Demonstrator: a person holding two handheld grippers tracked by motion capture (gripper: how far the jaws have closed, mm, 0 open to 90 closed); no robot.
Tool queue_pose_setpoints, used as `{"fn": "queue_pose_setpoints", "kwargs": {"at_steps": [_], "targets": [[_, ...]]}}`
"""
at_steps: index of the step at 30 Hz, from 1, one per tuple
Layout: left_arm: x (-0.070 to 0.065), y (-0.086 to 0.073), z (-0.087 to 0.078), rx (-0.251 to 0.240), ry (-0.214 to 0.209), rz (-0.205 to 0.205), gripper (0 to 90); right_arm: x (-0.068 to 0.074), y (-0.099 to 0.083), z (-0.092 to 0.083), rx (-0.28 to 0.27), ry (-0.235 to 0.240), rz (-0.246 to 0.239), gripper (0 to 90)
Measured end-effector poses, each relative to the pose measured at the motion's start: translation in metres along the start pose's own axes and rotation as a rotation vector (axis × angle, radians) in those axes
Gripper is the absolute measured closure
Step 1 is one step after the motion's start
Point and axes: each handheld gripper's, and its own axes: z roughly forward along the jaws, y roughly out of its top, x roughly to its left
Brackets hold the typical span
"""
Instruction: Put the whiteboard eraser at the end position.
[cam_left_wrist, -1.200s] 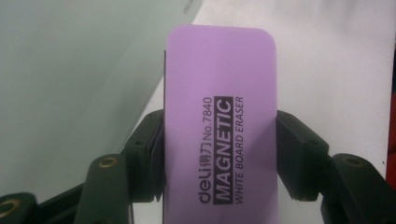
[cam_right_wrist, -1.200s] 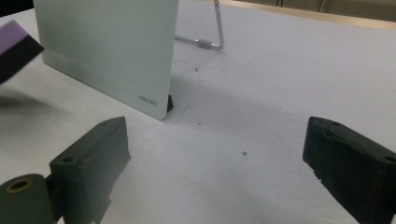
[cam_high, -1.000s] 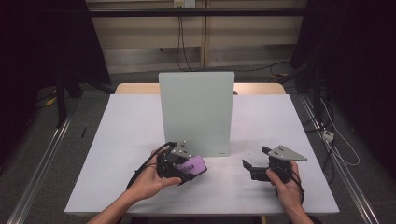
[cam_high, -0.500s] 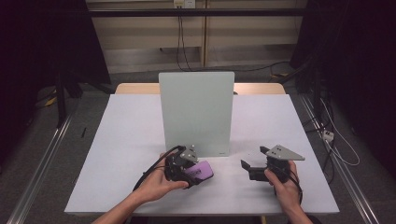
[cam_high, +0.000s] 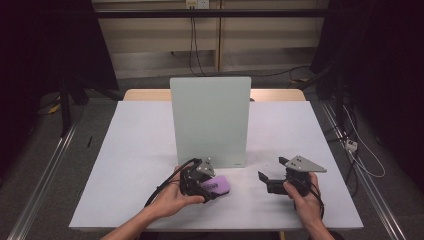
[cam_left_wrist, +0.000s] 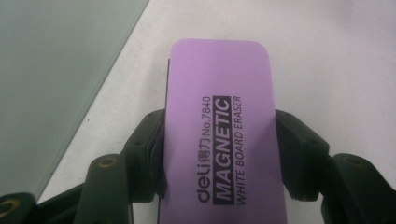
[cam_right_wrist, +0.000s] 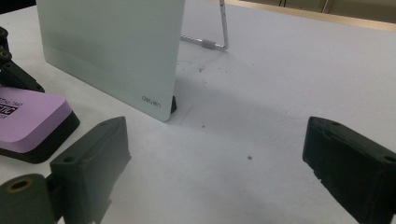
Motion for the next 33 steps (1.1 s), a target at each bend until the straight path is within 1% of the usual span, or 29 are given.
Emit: {"fn": "queue_pose_setpoints", "kwargs": {"at_steps": [3,4,5,6,7,8,9,13,14,15,16,18,19,21,22,23,24,25,27,28,30,31,32,33], "targets": [[0.0,0.0,0.0,0.0,0.001,0.001,40.5,0.0,0.0,0.0,0.002,0.0,-0.002,7.4],[0.0,0.0,0.0,0.007,-0.003,-0.002,40.5,0.0,0.0,0.0,0.0,-0.001,-0.005,7.4],[0.0,-0.001,0.0,0.001,-0.015,-0.001,40.3,0.001,0.0,0.0,-0.001,-0.001,-0.006,7.4],[-0.001,0.0,0.001,0.01,0.016,0.001,39.9,0.001,0.0,0.0,0.0,-0.003,-0.01,7.4],[-0.001,-0.001,0.002,0.0,0.007,0.003,39.7,0.001,0.0,0.001,0.0,-0.002,-0.009,7.4],[0.0,-0.001,0.002,0.005,-0.002,0.003,39.5,0.001,0.0,0.001,0.002,-0.002,-0.006,7.4],[-0.001,-0.001,0.002,0.006,0.01,0.004,39.6,0.001,0.0,0.001,0.002,-0.003,-0.006,7.5],[-0.001,-0.001,0.002,0.007,0.008,0.003,38.9,0.001,0.0,0.001,0.004,-0.004,-0.007,7.5],[-0.001,-0.001,0.002,0.005,0.007,0.0,37.4,0.001,0.0,0.001,0.004,-0.004,-0.008,7.5],[-0.002,-0.001,0.003,0.005,-0.006,-0.003,34.2,0.001,0.0,0.0,0.003,-0.005,-0.008,7.5],[-0.002,0.0,0.003,0.005,-0.008,0.003,32.0,0.001,0.0,0.0,0.003,-0.006,-0.006,7.5],[-0.003,0.0,0.003,-0.005,-0.007,-0.001,28.5,0.001,0.0,0.0,0.002,-0.007,-0.005,7.5],[-0.003,0.0,0.003,-0.013,-0.005,-0.005,25.9,0.001,0.0,0.0,0.003,-0.007,-0.006,7.5],[-0.003,0.0,0.002,-0.022,0.012,-0.008,22.0,0.001,0.0,0.0,0.003,-0.005,-0.007,7.5],[-0.002,0.0,0.001,-0.021,0.007,-0.007,19.4,0.001,0.0,0.0,0.003,-0.004,-0.006,7.5],[-0.003,0.0,0.0,-0.023,0.024,-0.013,17.4,0.001,0.0,0.0,0.002,-0.004,-0.007,7.5],[-0.002,-0.001,-0.001,-0.039,0.015,-0.019,16.5,0.001,0.0,0.0,0.002,-0.005,-0.007,7.5],[-0.002,-0.001,-0.002,-0.049,0.016,-0.024,15.7,0.001,0.0,0.0,0.002,-0.006,-0.007,7.5],[-0.001,-0.001,-0.005,-0.07,0.03,-0.035,11.1,0.001,0.0,0.0,0.003,-0.006,-0.007,7.5],[0.0,0.0,-0.006,-0.084,0.034,-0.033,9.7,0.001,0.0,0.0,0.003,-0.006,-0.007,7.5],[0.001,0.0,-0.012,-0.1,0.053,-0.036,8.8,0.001,0.0,0.0,0.004,-0.006,-0.006,7.5],[0.002,-0.001,-0.014,-0.12,0.064,-0.047,8.0,0.001,0.0,0.0,0.004,-0.004,-0.007,7.5],[0.002,-0.001,-0.017,-0.115,0.084,-0.048,7.5,0.001,0.0,0.0,0.005,-0.004,-0.006,7.5],[0.004,-0.002,-0.019,-0.14,0.073,-0.06,7.3,0.001,0.0,0.0,0.005,-0.004,-0.006,7.5]]}}
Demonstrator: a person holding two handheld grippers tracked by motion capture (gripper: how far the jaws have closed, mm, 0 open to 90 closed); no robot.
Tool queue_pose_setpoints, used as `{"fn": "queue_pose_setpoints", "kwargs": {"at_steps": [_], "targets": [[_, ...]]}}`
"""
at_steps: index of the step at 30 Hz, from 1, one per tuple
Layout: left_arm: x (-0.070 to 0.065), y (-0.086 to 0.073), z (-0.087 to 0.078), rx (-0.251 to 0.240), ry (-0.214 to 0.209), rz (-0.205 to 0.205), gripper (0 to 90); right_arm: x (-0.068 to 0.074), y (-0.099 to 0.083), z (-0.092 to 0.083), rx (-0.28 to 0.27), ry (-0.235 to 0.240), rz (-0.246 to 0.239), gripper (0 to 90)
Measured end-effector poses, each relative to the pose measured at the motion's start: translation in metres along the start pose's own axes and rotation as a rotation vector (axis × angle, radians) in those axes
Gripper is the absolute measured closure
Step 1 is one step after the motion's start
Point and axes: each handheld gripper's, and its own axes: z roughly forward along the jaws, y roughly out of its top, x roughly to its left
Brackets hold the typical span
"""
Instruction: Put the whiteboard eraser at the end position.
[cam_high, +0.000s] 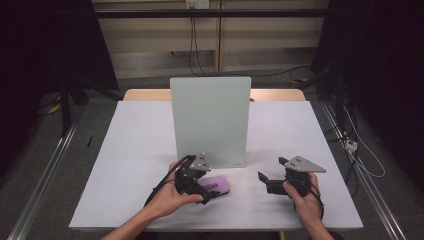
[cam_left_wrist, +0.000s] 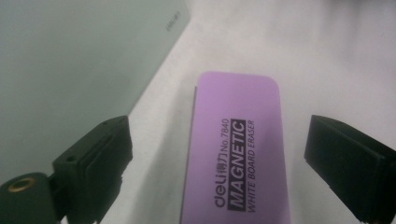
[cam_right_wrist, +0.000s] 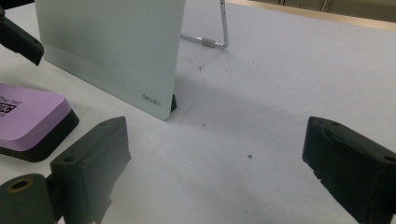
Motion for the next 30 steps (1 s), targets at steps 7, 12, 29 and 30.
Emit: {"fn": "queue_pose_setpoints", "kwargs": {"at_steps": [7,12,29,30], "targets": [[0.01,-0.004,-0.016,-0.065,0.036,-0.065,6.5,-0.001,-0.001,-0.002,-0.001,-0.008,0.008,7.5],[0.017,-0.013,-0.031,-0.11,0.087,-0.103,6.2,0.0,-0.001,-0.001,0.003,-0.008,0.011,7.4],[0.037,-0.045,-0.082,-0.21,0.26,-0.167,6.7,0.0,-0.002,-0.004,0.004,-0.015,0.017,7.5],[0.038,-0.048,-0.084,-0.21,0.272,-0.168,6.7,0.0,-0.003,-0.004,0.004,-0.015,0.017,7.4]]}}
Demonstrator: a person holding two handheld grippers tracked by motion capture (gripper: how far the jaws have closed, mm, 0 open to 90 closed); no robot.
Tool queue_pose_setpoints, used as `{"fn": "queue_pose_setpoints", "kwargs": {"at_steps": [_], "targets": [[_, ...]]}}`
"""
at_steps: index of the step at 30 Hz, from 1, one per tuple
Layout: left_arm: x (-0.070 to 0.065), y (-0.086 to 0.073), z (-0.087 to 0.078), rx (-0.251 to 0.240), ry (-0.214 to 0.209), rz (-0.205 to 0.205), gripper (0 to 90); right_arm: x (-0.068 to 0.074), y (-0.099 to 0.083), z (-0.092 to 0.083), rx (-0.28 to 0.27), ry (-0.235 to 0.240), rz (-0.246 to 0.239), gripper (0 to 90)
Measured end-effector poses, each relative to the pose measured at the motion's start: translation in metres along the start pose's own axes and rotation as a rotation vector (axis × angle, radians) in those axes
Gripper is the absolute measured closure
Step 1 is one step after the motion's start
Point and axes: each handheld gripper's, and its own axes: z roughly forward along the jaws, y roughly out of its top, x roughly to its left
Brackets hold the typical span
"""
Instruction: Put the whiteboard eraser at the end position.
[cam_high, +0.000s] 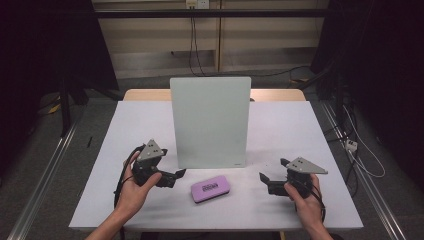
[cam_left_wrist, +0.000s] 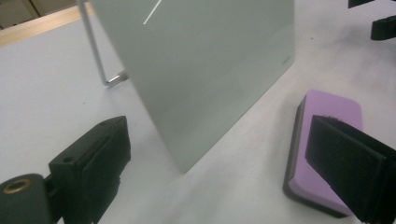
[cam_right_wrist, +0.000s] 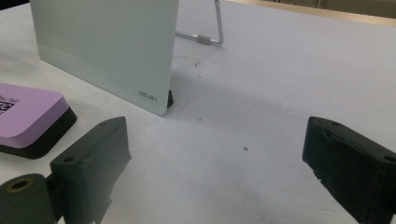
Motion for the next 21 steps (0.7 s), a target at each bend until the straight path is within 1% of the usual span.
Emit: {"fn": "queue_pose_setpoints", "kwargs": {"at_steps": [2,3,4,7,11,12,14,16,17,18,19,21], "targets": [[0.003,-0.005,-0.003,-0.001,0.024,-0.008,6.7,0.0,0.0,0.0,0.001,-0.001,0.0,7.5],[0.004,-0.008,-0.005,-0.004,0.05,-0.012,6.8,0.0,0.0,0.0,0.0,-0.001,0.0,7.5],[0.005,-0.01,-0.006,-0.005,0.066,-0.017,6.8,0.0,-0.001,-0.001,0.002,-0.002,0.0,7.5],[0.01,-0.019,-0.011,-0.013,0.068,-0.044,6.6,-0.001,-0.001,0.0,0.005,-0.005,0.0,7.5],[0.013,-0.026,-0.021,-0.015,0.077,-0.053,6.6,-0.001,-0.002,-0.001,0.012,-0.014,0.007,7.5],[0.014,-0.029,-0.023,-0.024,0.079,-0.062,6.6,-0.001,-0.003,-0.002,0.012,-0.015,0.006,7.5],[0.014,-0.036,-0.028,-0.058,0.1,-0.076,6.6,-0.001,-0.003,-0.003,0.01,-0.016,0.005,7.4],[0.015,-0.041,-0.03,-0.081,0.088,-0.1,6.6,-0.002,-0.004,-0.004,0.011,-0.021,0.01,7.4],[0.014,-0.043,-0.032,-0.091,0.104,-0.095,6.4,-0.002,-0.004,-0.004,0.012,-0.021,0.011,7.4],[0.013,-0.045,-0.033,-0.09,0.118,-0.082,6.3,-0.002,-0.004,-0.004,0.013,-0.023,0.012,7.4],[0.013,-0.047,-0.034,-0.089,0.109,-0.083,6.0,-0.002,-0.004,-0.005,0.011,-0.025,0.01,7.4],[0.012,-0.053,-0.035,-0.096,0.101,-0.104,6.0,-0.002,-0.005,-0.006,0.014,-0.028,0.011,7.4]]}}
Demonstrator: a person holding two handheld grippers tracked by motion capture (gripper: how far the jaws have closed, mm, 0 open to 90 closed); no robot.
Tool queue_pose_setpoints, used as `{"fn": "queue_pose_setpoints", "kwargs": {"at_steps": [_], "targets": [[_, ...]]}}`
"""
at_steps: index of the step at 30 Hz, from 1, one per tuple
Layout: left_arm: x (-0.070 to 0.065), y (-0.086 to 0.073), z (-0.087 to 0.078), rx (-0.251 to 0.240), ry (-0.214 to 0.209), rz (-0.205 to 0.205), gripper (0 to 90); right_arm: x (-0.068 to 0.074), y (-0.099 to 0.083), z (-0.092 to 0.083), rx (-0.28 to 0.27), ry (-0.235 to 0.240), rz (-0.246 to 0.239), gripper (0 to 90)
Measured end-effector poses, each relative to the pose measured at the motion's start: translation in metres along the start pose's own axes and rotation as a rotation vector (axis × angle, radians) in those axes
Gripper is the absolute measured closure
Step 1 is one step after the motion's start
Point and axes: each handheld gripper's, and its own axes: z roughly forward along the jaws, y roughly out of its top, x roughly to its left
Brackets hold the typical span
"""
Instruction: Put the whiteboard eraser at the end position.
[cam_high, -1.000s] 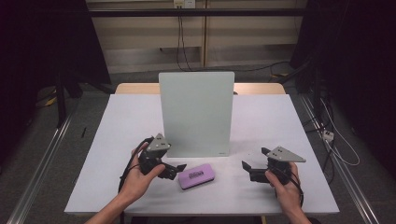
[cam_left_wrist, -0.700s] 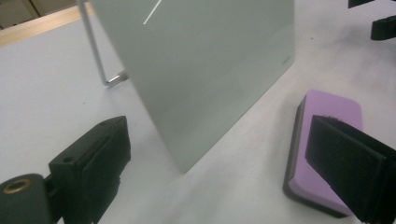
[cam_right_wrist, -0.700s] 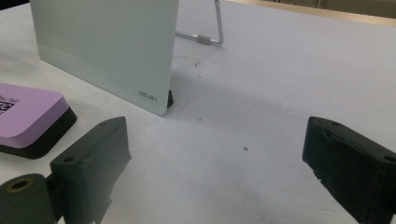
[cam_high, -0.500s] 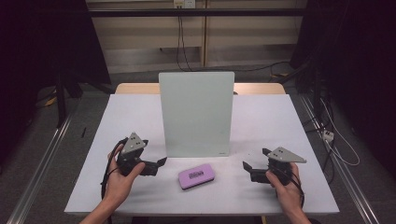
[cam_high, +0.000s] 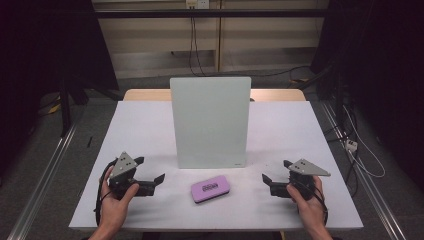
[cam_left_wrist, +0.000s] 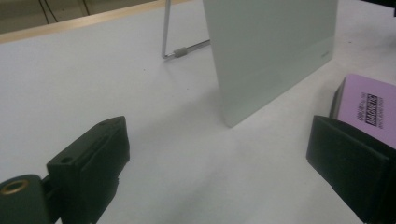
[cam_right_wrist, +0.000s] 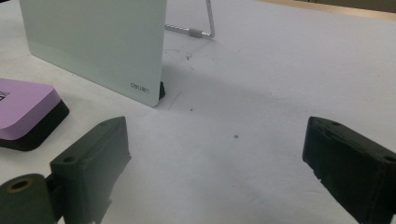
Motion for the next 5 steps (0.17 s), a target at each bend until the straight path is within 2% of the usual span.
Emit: {"fn": "queue_pose_setpoints", "kwargs": {"at_steps": [3,5], "targets": [[0.0002,-0.0006,0.0009,0.011,-0.001,0.001,6.0,-0.0008,-0.0006,-0.0011,-0.001,-0.004,0.002,7.3],[0.0013,0.0001,0.0026,0.008,-0.013,-0.029,6.0,-0.0009,-0.0006,-0.0012,-0.001,-0.002,0.003,7.3]]}}
